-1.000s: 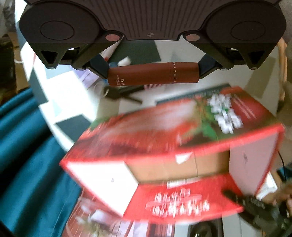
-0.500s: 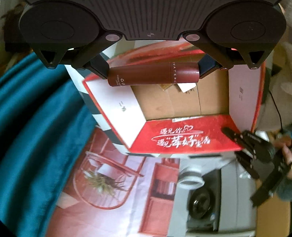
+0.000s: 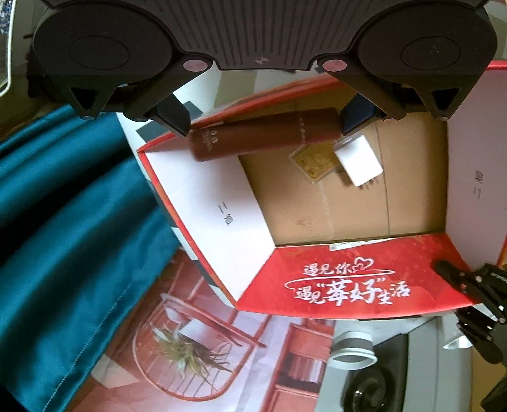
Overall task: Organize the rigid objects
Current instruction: 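Carry the brown tube over the red box and open the right gripper, then move the right gripper to the checkered black pen and grasp it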
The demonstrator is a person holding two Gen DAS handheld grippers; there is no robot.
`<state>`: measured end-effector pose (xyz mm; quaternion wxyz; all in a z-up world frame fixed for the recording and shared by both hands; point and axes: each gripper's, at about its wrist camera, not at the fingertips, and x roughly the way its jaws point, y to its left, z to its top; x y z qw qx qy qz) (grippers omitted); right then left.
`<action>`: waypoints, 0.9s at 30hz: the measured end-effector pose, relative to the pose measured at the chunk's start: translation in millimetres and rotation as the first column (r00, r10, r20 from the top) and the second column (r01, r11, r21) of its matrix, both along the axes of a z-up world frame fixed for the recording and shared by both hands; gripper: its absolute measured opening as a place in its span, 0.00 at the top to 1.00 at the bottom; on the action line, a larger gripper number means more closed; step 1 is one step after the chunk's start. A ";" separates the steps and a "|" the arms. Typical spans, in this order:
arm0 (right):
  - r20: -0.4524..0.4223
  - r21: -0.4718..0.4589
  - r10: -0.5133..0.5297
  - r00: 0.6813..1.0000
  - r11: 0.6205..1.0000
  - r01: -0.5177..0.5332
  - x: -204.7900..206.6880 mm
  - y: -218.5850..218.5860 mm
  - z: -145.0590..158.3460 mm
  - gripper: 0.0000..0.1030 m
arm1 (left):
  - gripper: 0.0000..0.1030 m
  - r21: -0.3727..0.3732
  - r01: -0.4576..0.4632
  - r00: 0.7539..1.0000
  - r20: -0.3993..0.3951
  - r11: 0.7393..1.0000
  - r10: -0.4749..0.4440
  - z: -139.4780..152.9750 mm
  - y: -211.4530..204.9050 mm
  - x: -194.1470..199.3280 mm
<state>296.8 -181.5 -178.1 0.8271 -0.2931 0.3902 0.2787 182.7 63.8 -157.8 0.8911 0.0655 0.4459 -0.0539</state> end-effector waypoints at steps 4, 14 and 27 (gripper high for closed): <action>0.007 0.030 -0.031 0.999 0.999 0.031 -1.9 -8.3 1.6 0.04 | 0.77 0.004 0.000 1.000 0.002 1.000 0.000 -0.2 -0.3 -0.3; 0.030 0.259 -0.238 0.971 0.940 0.223 -14.7 -58.2 20.7 0.12 | 0.77 0.003 -0.001 1.000 0.002 1.000 0.001 0.1 -0.1 -0.5; -0.040 0.420 -0.563 0.825 0.740 0.525 -44.7 -107.9 -29.3 0.55 | 0.77 0.004 -0.002 1.000 0.003 1.000 0.002 0.7 0.8 -0.5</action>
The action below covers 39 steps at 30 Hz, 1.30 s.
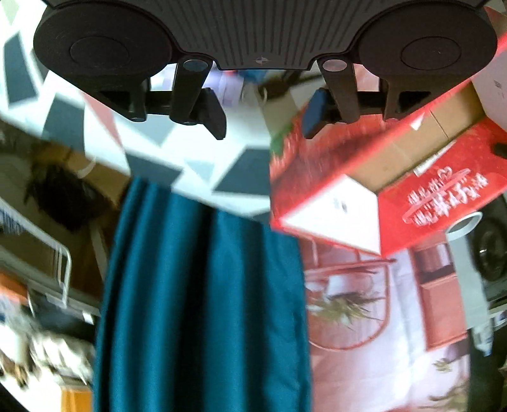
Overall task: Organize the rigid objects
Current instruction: 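Move the right gripper to the checkered black pen and grasp it, then carry the checkered pen into the red box and release it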
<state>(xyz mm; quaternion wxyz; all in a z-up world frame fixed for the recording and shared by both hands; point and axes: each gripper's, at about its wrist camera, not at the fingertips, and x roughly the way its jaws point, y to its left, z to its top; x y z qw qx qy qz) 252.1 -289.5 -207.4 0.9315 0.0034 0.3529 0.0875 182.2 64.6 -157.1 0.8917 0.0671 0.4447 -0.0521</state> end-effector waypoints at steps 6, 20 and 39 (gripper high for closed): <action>-0.080 0.001 -0.048 0.996 0.999 0.048 -4.2 17.2 -43.5 0.62 | 0.77 0.000 0.000 1.000 0.000 1.000 0.000 -0.1 0.1 0.0; -0.313 -0.120 0.117 0.942 0.980 -0.162 3.8 55.1 -62.4 0.64 | 0.77 -0.002 -0.001 1.000 0.001 1.000 0.001 -0.1 0.1 0.0; -0.479 -0.161 0.074 0.875 0.972 -0.171 -10.2 48.4 -53.3 0.85 | 0.77 -0.005 -0.003 1.000 0.004 1.000 0.003 -0.5 0.0 0.3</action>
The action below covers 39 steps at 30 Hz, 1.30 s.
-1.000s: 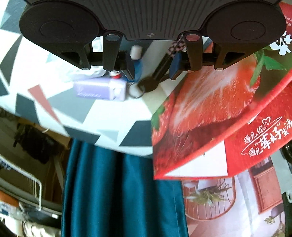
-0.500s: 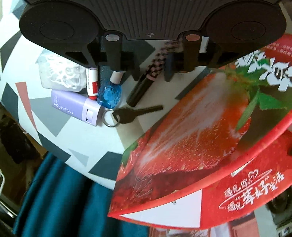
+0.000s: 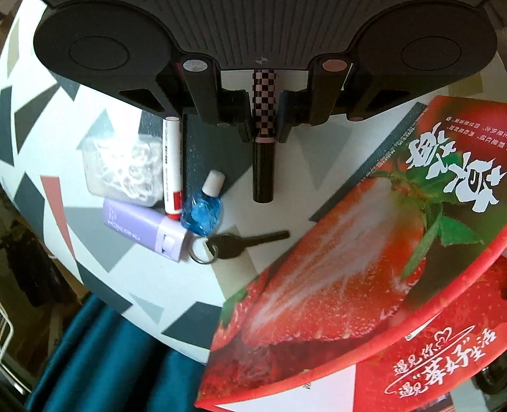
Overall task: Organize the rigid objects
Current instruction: 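Carry the checkered pen into the red box and release it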
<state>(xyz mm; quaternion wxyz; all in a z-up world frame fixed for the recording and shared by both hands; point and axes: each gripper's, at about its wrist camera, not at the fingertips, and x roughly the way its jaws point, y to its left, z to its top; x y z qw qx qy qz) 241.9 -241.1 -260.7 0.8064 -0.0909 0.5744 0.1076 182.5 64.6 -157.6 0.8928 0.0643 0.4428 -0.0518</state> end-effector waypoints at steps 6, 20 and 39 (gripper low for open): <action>-0.009 0.002 -0.018 1.000 1.000 0.018 -0.9 -1.4 0.7 0.85 | 0.77 -0.001 0.000 1.000 0.000 1.000 0.000 0.0 0.2 0.0; 0.007 -0.005 -0.037 0.999 0.999 0.037 -5.1 0.1 1.2 0.85 | 0.77 -0.003 -0.002 1.000 0.003 1.000 0.002 0.3 0.1 0.7; 0.270 0.171 -0.138 0.953 0.981 0.094 20.5 -8.6 119.4 0.86 | 0.77 -0.002 0.003 1.000 0.003 1.000 -0.003 -0.8 0.4 1.0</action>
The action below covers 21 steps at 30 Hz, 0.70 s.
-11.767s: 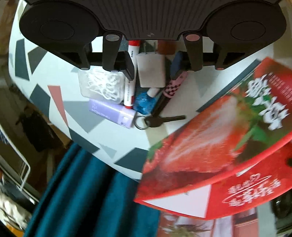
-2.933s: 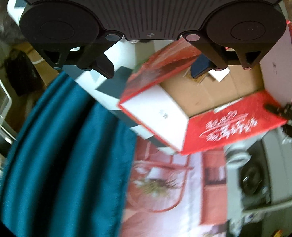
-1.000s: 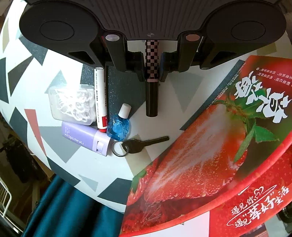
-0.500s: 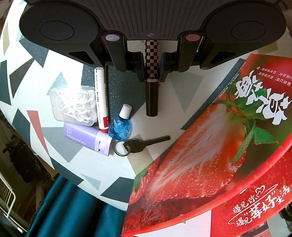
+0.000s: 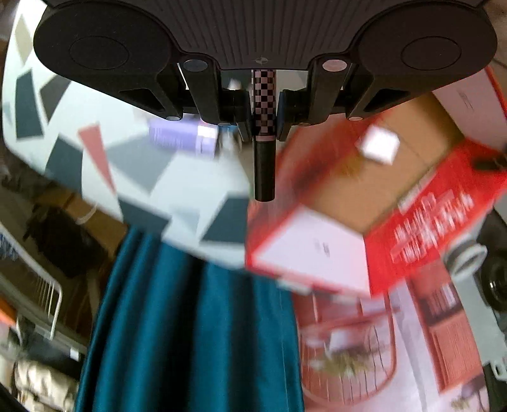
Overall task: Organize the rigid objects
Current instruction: 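Carry the checkered pen into the red box and release it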
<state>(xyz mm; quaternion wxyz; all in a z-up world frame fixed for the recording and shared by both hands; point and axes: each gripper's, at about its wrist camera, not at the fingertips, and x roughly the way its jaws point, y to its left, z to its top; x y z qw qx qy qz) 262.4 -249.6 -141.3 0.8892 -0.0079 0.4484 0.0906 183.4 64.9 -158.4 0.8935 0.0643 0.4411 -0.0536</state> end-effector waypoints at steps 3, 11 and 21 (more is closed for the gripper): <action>0.030 0.032 0.020 0.999 0.999 -0.021 9.2 17.4 19.5 0.86 | 0.77 0.002 0.002 1.000 -0.001 1.000 -0.002 -0.4 -0.2 0.3; -0.024 0.006 0.095 0.995 0.995 -0.095 33.8 71.3 9.2 0.86 | 0.77 0.002 0.004 1.000 0.000 1.000 -0.004 -1.2 -0.7 -0.2; -0.097 -0.019 0.075 0.992 0.997 -0.078 34.6 78.3 -22.5 0.86 | 0.77 0.003 0.004 1.000 0.002 1.000 -0.004 -1.3 -1.4 -0.9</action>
